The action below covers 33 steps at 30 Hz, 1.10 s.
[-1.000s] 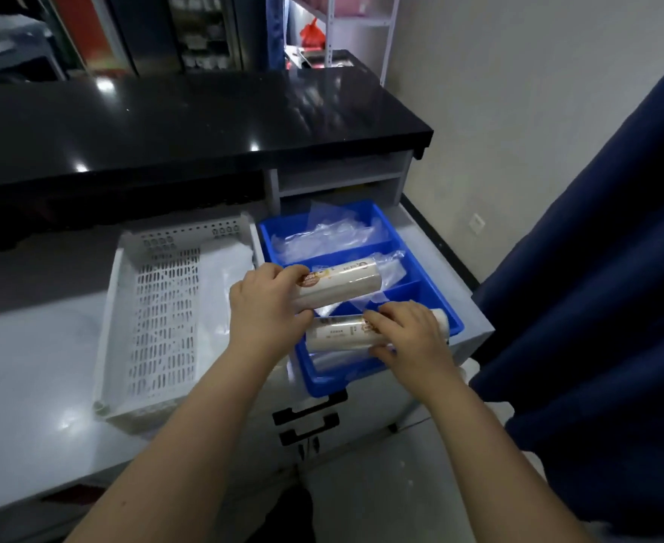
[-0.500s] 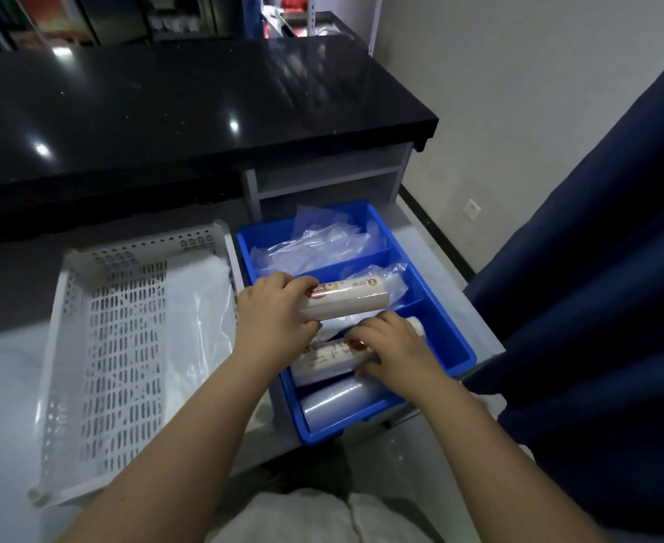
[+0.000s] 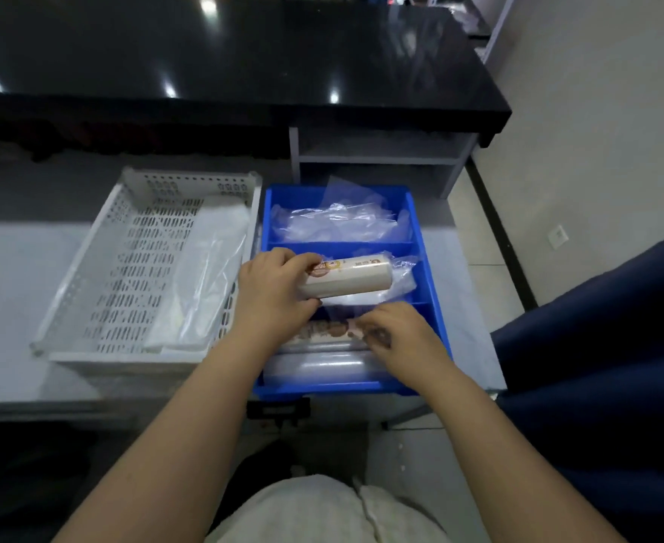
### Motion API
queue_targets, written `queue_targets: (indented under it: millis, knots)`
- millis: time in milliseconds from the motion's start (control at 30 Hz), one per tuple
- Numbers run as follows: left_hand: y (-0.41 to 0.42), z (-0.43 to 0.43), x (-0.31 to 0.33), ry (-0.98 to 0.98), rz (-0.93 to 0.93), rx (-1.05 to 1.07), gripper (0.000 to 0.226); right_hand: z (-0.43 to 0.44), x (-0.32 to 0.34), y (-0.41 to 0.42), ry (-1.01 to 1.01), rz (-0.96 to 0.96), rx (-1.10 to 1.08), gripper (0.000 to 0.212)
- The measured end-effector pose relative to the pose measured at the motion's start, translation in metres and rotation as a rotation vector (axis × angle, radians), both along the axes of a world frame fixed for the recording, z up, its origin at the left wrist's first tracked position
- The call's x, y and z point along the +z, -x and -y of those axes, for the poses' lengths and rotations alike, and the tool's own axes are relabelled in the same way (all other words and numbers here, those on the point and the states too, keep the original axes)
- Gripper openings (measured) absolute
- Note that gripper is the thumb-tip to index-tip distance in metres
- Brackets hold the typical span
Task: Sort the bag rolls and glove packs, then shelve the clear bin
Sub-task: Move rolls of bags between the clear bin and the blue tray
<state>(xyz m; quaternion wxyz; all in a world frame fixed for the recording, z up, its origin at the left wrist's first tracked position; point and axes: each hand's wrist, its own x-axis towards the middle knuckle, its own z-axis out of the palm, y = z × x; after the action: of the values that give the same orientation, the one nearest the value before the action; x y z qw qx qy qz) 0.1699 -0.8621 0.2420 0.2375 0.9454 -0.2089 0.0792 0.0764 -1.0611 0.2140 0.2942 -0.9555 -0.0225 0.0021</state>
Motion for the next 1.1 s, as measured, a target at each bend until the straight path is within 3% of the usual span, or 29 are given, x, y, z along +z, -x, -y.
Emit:
queue_targets:
  millis: [133, 200, 367, 500, 700, 833, 1100]
  knots:
    - [0.016, 0.006, 0.005, 0.024, -0.031, 0.046, 0.058, 0.02, 0.008, 0.011, -0.068, -0.275, -0.133, 0.014]
    - [0.023, 0.006, 0.006, 0.037, -0.028, 0.05, 0.058, 0.017, 0.009, 0.013, -0.027, -0.358, -0.161, 0.021]
    - [0.034, 0.001, 0.007, 0.083, -0.019, 0.044, 0.061, 0.001, 0.006, 0.018, 0.087, -0.445, -0.253, 0.045]
    - [0.036, -0.007, 0.006, 0.058, -0.016, 0.014, 0.06, -0.006, 0.006, 0.023, 0.027, -0.537, -0.299, 0.04]
    - [0.031, -0.014, 0.006, 0.066, -0.012, 0.016, 0.062, -0.008, 0.012, 0.025, -0.041, -0.477, -0.368, 0.043]
    - [0.029, -0.016, 0.009, 0.092, 0.008, 0.011, 0.059, -0.012, 0.017, 0.031, -0.076, -0.339, -0.451, 0.044]
    - [0.022, -0.021, 0.022, 0.138, 0.051, 0.099, 0.059, -0.037, 0.027, 0.043, -0.429, 0.019, -0.333, 0.074]
